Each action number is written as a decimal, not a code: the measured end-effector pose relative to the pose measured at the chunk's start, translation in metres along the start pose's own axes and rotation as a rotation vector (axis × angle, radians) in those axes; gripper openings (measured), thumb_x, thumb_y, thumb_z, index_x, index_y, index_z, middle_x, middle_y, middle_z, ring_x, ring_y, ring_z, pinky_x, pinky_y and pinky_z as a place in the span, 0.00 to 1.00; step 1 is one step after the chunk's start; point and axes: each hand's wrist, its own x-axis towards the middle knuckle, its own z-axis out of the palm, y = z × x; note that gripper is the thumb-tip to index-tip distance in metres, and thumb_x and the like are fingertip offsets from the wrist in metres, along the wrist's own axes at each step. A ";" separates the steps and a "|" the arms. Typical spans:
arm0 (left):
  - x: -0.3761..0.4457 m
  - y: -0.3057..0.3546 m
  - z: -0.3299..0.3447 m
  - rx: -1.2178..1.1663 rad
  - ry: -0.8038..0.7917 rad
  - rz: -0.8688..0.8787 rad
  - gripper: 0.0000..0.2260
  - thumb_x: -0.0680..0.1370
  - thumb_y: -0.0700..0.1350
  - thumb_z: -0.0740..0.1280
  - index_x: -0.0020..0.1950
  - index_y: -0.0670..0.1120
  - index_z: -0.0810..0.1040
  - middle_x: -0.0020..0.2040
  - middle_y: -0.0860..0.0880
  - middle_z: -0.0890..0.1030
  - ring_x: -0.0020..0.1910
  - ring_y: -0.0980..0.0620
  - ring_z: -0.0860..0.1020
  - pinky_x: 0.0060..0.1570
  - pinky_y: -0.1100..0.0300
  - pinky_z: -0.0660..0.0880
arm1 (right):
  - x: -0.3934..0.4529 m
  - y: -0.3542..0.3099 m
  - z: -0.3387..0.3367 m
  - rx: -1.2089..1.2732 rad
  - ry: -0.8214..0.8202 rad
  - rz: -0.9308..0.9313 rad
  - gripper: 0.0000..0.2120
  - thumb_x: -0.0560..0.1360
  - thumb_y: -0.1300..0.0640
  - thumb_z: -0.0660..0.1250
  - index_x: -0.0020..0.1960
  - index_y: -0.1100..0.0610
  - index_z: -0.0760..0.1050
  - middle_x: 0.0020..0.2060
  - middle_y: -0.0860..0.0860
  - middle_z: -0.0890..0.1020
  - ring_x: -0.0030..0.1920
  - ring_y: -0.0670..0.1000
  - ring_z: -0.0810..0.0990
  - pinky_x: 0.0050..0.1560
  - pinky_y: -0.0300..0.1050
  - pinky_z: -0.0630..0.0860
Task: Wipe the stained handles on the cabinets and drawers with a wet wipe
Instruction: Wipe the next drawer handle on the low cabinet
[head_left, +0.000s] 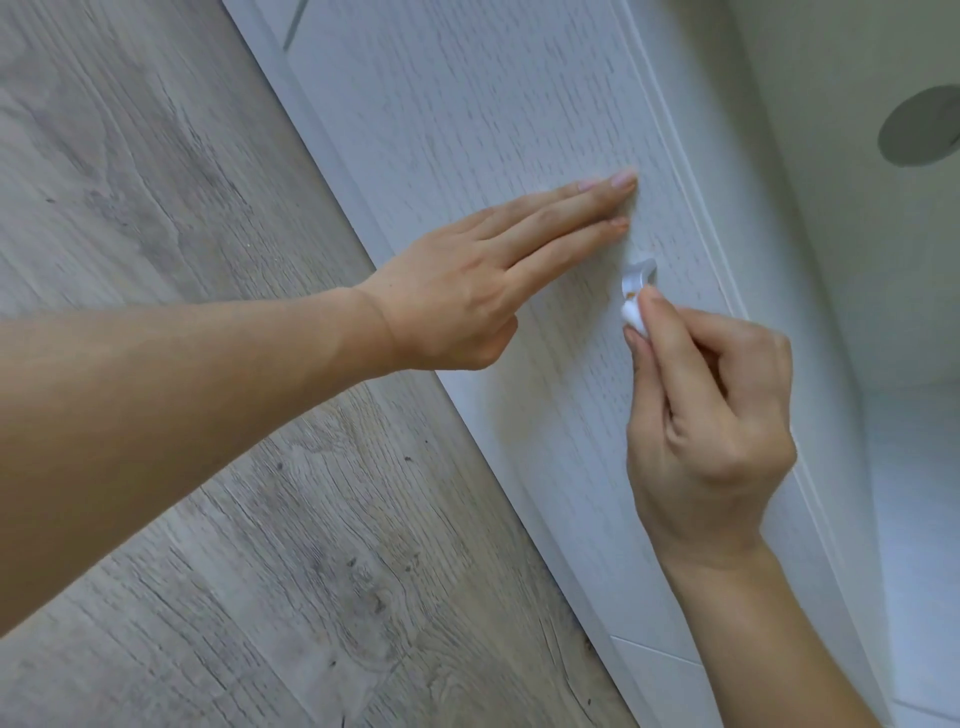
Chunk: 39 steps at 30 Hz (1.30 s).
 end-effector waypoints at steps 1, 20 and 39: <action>0.000 0.001 0.000 -0.002 0.001 -0.003 0.36 0.61 0.28 0.55 0.72 0.34 0.62 0.73 0.36 0.62 0.74 0.41 0.61 0.72 0.50 0.62 | 0.004 -0.001 0.001 0.012 0.005 0.004 0.07 0.76 0.67 0.67 0.53 0.67 0.80 0.39 0.59 0.80 0.39 0.54 0.74 0.42 0.43 0.73; -0.001 -0.005 -0.001 -0.037 -0.022 0.013 0.36 0.62 0.27 0.55 0.72 0.33 0.61 0.73 0.36 0.61 0.74 0.42 0.59 0.72 0.50 0.61 | 0.013 -0.012 0.009 0.021 -0.043 0.128 0.05 0.76 0.66 0.68 0.51 0.65 0.81 0.36 0.60 0.76 0.32 0.55 0.73 0.37 0.39 0.70; -0.001 -0.002 -0.001 -0.054 -0.015 -0.004 0.35 0.62 0.26 0.55 0.72 0.33 0.62 0.73 0.35 0.62 0.74 0.41 0.60 0.72 0.49 0.61 | 0.023 -0.029 0.008 0.113 -0.010 0.403 0.06 0.76 0.62 0.68 0.52 0.62 0.81 0.39 0.52 0.75 0.35 0.51 0.75 0.38 0.35 0.71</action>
